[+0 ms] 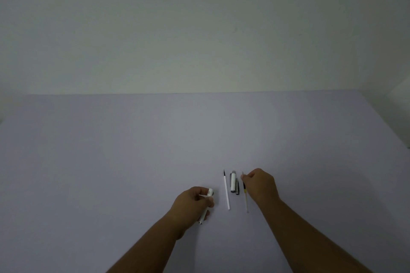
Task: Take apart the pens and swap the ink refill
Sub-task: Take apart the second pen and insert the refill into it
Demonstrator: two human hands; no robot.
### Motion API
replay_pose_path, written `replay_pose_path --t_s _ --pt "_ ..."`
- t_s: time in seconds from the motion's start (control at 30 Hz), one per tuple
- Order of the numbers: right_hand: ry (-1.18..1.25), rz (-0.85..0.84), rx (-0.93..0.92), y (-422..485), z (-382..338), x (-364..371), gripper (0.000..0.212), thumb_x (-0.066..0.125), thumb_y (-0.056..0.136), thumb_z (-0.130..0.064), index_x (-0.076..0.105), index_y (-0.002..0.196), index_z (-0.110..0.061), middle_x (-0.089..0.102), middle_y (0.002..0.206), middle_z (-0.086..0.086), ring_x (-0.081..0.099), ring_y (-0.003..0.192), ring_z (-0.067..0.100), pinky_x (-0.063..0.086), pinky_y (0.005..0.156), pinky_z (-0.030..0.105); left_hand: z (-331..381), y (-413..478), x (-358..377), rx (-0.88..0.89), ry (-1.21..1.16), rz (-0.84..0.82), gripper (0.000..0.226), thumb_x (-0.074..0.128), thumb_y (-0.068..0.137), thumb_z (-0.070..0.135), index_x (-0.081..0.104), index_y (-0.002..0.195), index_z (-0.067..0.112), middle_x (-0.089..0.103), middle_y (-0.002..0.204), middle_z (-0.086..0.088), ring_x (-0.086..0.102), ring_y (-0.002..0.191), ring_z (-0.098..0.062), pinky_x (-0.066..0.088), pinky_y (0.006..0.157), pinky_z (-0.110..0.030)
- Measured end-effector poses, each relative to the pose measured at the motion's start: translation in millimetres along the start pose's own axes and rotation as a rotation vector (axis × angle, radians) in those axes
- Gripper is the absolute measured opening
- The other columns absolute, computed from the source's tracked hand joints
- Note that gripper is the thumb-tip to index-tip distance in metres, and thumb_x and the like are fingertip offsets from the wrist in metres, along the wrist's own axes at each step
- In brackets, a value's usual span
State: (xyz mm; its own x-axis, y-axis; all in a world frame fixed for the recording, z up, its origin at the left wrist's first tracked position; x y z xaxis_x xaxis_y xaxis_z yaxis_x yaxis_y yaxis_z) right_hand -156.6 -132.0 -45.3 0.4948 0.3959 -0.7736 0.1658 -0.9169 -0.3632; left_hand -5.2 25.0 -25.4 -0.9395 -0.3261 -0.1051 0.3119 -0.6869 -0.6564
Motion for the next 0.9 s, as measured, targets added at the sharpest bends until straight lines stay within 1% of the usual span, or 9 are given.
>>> replay_pose_path --t_s 0.1,0.2,0.33,0.43,0.57,0.67,0.73,0.8,0.9 --pt "0.0 0.094 -0.046 -4.3 -8.4 -4.3 0.025 0.055 0.089 -0.028 0.063 0.091 -0.005 0.068 0.092 0.015 0.064 0.091 0.032 0.053 0.08 0.038 -1.0 0.0 -3.5 0.007 -0.011 0.008 0.018 0.063 0.085 0.01 0.067 0.102 0.015 0.07 0.089 -0.009 0.063 0.062 -0.016 0.053 0.056 -0.022" --pt "-0.059 0.139 -0.255 -7.8 -30.2 -1.3 0.02 0.054 0.087 -0.023 0.067 0.089 -0.007 0.066 0.093 0.014 0.061 0.09 0.03 0.052 0.08 0.043 -2.7 1.4 -6.2 0.001 -0.002 0.02 0.017 0.065 0.083 0.01 0.068 0.097 0.016 0.069 0.086 -0.006 0.063 0.061 -0.016 0.053 0.055 -0.022" --pt "-0.352 0.075 -0.425 -9.2 -51.8 13.5 0.03 0.049 0.09 -0.032 0.069 0.098 -0.012 0.063 0.102 0.009 0.053 0.104 0.025 0.051 0.082 0.038 -3.7 1.4 -6.2 -0.009 0.007 0.042 0.019 0.067 0.082 0.011 0.069 0.1 0.016 0.068 0.085 -0.004 0.064 0.063 -0.016 0.051 0.051 -0.019" --pt "-0.562 0.038 -0.462 -7.6 -57.9 24.4 0.034 0.047 0.09 -0.036 0.066 0.103 -0.011 0.062 0.108 0.008 0.05 0.109 0.027 0.046 0.087 0.037 -4.4 0.2 -8.6 -0.008 0.015 0.043 0.022 0.067 0.083 0.012 0.067 0.105 0.014 0.069 0.093 -0.008 0.064 0.069 -0.018 0.051 0.055 -0.023" --pt "-0.61 0.013 -0.417 -6.8 -62.1 33.8 0.031 0.045 0.091 -0.03 0.064 0.105 -0.01 0.062 0.111 0.009 0.049 0.111 0.028 0.045 0.088 0.036 -7.6 -0.2 -16.0 -0.003 0.023 0.057 0.024 0.067 0.083 0.014 0.067 0.107 0.015 0.069 0.092 -0.006 0.065 0.071 -0.018 0.051 0.056 -0.023" --pt "-0.503 -0.025 -0.335 -11.6 -69.0 34.8 0.03 0.047 0.087 -0.031 0.067 0.098 -0.011 0.066 0.104 0.009 0.054 0.105 0.028 0.046 0.08 0.034 -10.0 -1.3 -20.6 0.013 0.044 0.071 0.019 0.067 0.082 0.016 0.069 0.101 0.019 0.069 0.083 -0.002 0.063 0.063 -0.013 0.049 0.052 -0.019" --pt "-0.315 -0.038 -0.284 -16.2 -74.9 30.4 0.025 0.05 0.083 -0.035 0.065 0.072 -0.018 0.065 0.08 0.007 0.059 0.085 0.026 0.045 0.067 0.032 -11.2 -1.3 -24.0 0.035 0.09 0.09 0.014 0.067 0.082 0.018 0.07 0.096 0.023 0.068 0.076 0.002 0.061 0.056 -0.009 0.047 0.048 -0.017" --pt "-0.057 -0.048 -0.224 -20.1 -79.3 22.4 0.032 0.054 0.082 -0.034 0.049 0.052 -0.023 0.053 0.058 -0.001 0.054 0.066 0.022 0.041 0.059 0.029 -11.1 -1.3 -26.9 0.055 0.142 0.109 0.01 0.067 0.083 0.023 0.069 0.091 0.029 0.068 0.074 0.005 0.06 0.056 -0.007 0.048 0.048 -0.016" --pt "0.305 -0.011 -0.178 -23.0 -81.3 6.6 0.024 0.058 0.084 -0.029 0.061 0.066 -0.015 0.051 0.055 -0.007 0.053 0.064 0.02 0.044 0.064 0.033 -8.3 -2.7 -27.5 0.09 0.223 0.103 0.006 0.065 0.086 0.03 0.068 0.091 0.033 0.067 0.079 0.005 0.059 0.066 -0.009 0.047 0.057 -0.018"
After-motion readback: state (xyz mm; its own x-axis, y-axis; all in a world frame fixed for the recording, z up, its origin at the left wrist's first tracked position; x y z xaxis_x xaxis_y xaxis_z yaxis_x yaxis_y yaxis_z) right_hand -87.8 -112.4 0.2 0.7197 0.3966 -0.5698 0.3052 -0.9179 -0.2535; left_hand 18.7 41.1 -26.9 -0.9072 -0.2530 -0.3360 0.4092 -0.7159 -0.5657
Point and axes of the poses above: each hand's wrist, its own y-axis towards the middle knuckle, its own x-axis out of the palm, z = x × y, the point moved 4 cm from there along y, towards the middle knuckle
